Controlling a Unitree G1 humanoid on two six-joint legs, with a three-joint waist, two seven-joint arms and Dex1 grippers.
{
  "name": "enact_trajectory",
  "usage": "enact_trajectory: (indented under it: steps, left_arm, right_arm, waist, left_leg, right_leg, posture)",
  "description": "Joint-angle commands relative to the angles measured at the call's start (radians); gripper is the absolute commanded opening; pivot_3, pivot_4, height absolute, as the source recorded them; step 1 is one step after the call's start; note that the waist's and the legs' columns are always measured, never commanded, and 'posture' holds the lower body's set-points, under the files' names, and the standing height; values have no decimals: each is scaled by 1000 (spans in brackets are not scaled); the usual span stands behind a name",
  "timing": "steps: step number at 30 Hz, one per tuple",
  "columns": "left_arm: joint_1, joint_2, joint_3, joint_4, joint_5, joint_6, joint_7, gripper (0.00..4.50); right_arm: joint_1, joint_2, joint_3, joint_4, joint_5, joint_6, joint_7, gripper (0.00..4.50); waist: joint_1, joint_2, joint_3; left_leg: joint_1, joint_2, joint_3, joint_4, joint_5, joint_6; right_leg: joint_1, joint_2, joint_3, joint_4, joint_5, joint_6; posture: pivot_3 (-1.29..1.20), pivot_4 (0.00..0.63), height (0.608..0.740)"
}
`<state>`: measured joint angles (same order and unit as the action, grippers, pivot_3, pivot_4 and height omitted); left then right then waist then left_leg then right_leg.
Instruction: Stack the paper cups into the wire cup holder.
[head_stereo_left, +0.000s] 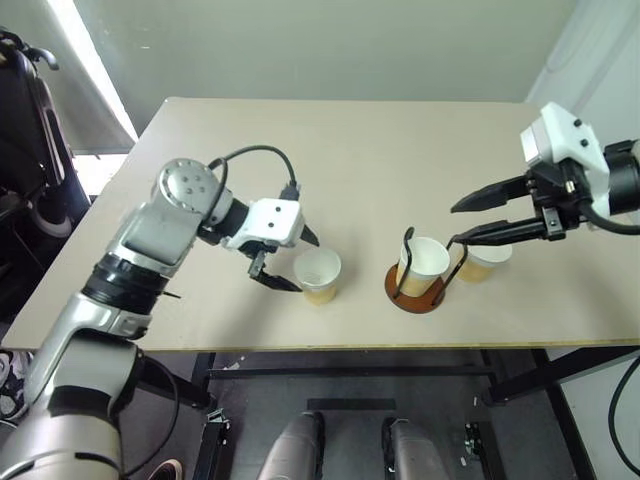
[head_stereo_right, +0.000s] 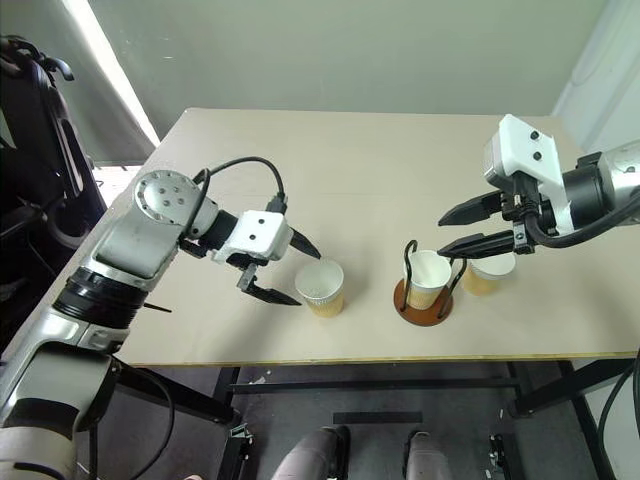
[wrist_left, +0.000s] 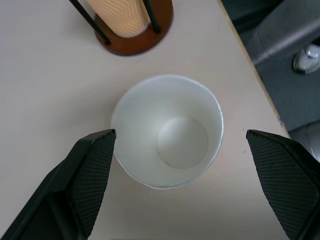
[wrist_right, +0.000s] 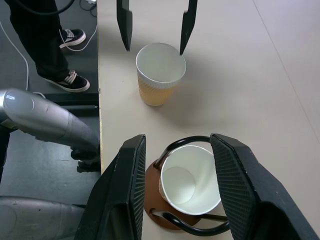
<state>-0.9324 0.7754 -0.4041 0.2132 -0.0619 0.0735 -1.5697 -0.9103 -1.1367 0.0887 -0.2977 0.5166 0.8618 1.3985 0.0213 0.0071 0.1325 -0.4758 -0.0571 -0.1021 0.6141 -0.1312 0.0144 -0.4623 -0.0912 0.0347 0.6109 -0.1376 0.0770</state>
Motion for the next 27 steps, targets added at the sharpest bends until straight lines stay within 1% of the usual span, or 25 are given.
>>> enact_trajectory:
  steps: [1,8,11,14,18,20,21,22,27]
  left_arm:
    - [-1,-14,-6,32,42,-66,4,4500]
    - [-5,-70,-14,103,89,-139,40,4500]
    - [-14,-91,0,121,90,-144,52,3880]
    - [-30,-101,9,141,87,-142,53,2841]
    - [-49,-108,19,158,72,-131,43,1338]
    - [-55,-110,21,165,68,-126,34,674]
    - [-58,-111,22,167,66,-123,28,243]
    - [-62,-113,25,168,60,-115,19,39]
    - [-92,-116,34,180,37,-83,-23,39]
  right_arm:
    - [2,-12,-41,-30,20,-1,-14,1971]
    - [13,-18,-44,-39,30,0,-25,1971]
    - [21,-29,-45,-38,31,-4,-22,2014]
    - [37,-49,-41,-32,18,-31,-6,2014]
    - [65,-72,-28,-10,-15,-91,12,2014]
    - [70,-73,-24,-1,-24,-107,14,2014]
    - [72,-73,-22,2,-29,-115,14,2014]
    - [76,-72,-21,5,-32,-121,15,2014]
    - [104,-80,-18,19,-54,-151,22,2014]
  waist:
    - [0,0,0]
    - [2,0,0]
    - [2,0,0]
    - [2,0,0]
    - [3,0,0]
    - [2,0,0]
    - [2,0,0]
    - [2,0,0]
    - [3,0,0]
  left_leg:
    - [0,0,0,0,0,0]
    - [-1,0,0,1,0,0]
    - [-1,0,0,1,0,0]
    - [-1,0,0,1,0,0]
    - [-1,0,0,1,0,1]
    - [-1,0,0,2,0,1]
    - [-1,0,0,2,1,1]
    - [-1,0,0,2,1,2]
    - [-1,0,0,2,2,3]
  right_leg:
    - [0,0,0,0,0,0]
    - [0,0,-1,0,0,0]
    - [0,0,-1,0,0,0]
    - [0,0,-1,0,0,0]
    - [0,0,-1,0,0,0]
    - [0,0,-1,0,0,0]
    - [0,0,-1,0,0,1]
    - [0,0,-1,0,0,1]
    - [0,0,-1,0,0,1]
  posture:
    - [0,150,740]
    - [0,150,740]
    - [0,150,740]
    - [0,150,740]
    - [0,150,740]
    - [0,150,740]
    - [0,150,740]
    - [0,150,740]
    - [0,150,740]
